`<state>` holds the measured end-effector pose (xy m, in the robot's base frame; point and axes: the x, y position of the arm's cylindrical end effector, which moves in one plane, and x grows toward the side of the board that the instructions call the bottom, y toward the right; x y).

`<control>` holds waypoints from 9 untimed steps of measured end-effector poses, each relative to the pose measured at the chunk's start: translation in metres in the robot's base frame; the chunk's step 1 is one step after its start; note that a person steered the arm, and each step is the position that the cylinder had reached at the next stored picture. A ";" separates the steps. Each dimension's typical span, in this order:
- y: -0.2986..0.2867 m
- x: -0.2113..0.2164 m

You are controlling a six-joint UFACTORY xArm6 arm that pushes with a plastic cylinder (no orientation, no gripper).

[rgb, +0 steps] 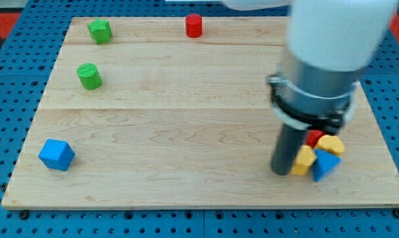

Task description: Move the blue cube down to the green circle

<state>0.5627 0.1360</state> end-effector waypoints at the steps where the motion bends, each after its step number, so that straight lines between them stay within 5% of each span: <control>1: -0.066 0.004; 3: -0.284 0.056; 4: -0.415 0.008; 5: -0.431 -0.021; 7: -0.230 0.003; 8: -0.283 0.003; 9: -0.341 -0.071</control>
<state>0.4913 -0.2050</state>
